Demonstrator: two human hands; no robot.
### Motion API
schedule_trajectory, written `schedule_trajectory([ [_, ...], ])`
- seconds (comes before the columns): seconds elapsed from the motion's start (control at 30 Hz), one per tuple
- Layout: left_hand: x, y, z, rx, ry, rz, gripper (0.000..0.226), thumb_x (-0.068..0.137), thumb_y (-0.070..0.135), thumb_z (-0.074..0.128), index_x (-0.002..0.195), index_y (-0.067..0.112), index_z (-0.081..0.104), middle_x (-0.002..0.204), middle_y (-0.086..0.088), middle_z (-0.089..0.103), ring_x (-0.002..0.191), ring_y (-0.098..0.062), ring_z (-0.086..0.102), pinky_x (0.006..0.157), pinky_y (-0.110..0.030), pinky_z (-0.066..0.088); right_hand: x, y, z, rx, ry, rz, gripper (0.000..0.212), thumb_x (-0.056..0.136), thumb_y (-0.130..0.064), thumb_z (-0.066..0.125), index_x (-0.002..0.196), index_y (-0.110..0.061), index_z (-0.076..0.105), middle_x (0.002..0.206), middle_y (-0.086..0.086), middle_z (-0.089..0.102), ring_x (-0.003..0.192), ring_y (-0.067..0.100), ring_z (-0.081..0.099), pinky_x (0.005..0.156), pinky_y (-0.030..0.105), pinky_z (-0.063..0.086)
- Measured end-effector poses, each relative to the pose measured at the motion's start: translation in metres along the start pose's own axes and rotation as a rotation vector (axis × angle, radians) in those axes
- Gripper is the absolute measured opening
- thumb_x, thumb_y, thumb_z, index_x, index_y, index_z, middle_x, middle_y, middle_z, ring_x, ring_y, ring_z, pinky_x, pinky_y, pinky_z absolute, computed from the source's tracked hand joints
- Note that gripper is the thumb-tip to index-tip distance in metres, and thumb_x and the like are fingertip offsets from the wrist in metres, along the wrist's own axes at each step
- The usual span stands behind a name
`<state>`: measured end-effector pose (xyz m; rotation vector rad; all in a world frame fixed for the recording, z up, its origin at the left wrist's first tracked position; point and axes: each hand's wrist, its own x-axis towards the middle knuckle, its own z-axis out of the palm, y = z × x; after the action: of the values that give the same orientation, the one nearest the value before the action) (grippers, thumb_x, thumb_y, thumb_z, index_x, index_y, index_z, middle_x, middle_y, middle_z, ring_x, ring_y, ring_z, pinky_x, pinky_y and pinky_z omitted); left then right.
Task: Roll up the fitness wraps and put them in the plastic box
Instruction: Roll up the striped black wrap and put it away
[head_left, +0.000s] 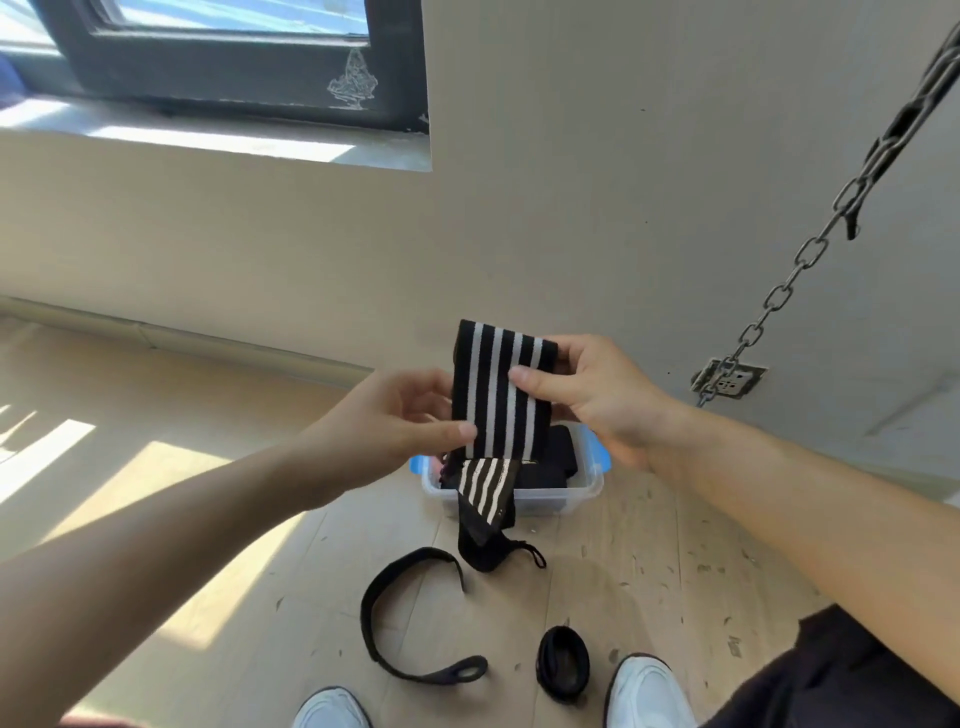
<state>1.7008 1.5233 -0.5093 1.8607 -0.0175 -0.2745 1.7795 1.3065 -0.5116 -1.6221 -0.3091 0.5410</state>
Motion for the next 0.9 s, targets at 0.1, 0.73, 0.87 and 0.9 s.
schedule_trajectory([
  [0.1, -0.001, -0.004, 0.001, 0.067, -0.001, -0.018, 0.014, 0.089, 0.009, 0.078, 0.101, 0.014, 0.074, 0.094, -0.018, 0.075, 0.081, -0.024, 0.071, 0.081, -0.040, 0.057, 0.006, 0.004, -0.003, 0.026, 0.054, 0.038, 0.019, 0.095, -0.008, 0.066, 0.114, -0.005, 0.070, 0.106, 0.009, 0.077, 0.097, 0.021, 0.075, 0.080, 0.034, 0.061],
  [0.73, -0.003, 0.016, 0.006, -0.203, 0.329, -0.019, 0.012, 0.096, 0.015, 0.068, 0.089, 0.005, 0.069, 0.079, -0.004, 0.075, 0.074, -0.015, 0.072, 0.069, -0.031, 0.059, -0.001, -0.001, 0.004, -0.184, -0.110, -0.183, 0.028, 0.085, 0.000, 0.076, 0.108, -0.008, 0.064, 0.101, 0.019, 0.072, 0.092, 0.024, 0.074, 0.084, 0.030, 0.061],
  [0.87, 0.002, 0.014, 0.004, -0.042, 0.456, -0.025, 0.025, 0.087, 0.030, 0.080, 0.094, 0.010, 0.066, 0.086, -0.001, 0.071, 0.079, -0.012, 0.067, 0.073, -0.029, 0.054, 0.001, -0.002, 0.003, -0.159, -0.068, -0.161, 0.006, 0.093, -0.009, 0.069, 0.100, -0.009, 0.069, 0.083, -0.002, 0.075, 0.081, 0.008, 0.073, 0.072, 0.024, 0.058],
  [0.9, 0.002, 0.014, 0.002, -0.018, 0.469, -0.006, 0.030, 0.082, 0.035, 0.084, 0.098, 0.016, 0.067, 0.091, 0.002, 0.071, 0.082, -0.009, 0.067, 0.072, -0.024, 0.052, 0.002, -0.002, 0.002, -0.156, -0.060, -0.151, 0.005, 0.094, -0.013, 0.068, 0.099, -0.010, 0.071, 0.082, -0.004, 0.076, 0.081, 0.008, 0.073, 0.072, 0.024, 0.058],
])
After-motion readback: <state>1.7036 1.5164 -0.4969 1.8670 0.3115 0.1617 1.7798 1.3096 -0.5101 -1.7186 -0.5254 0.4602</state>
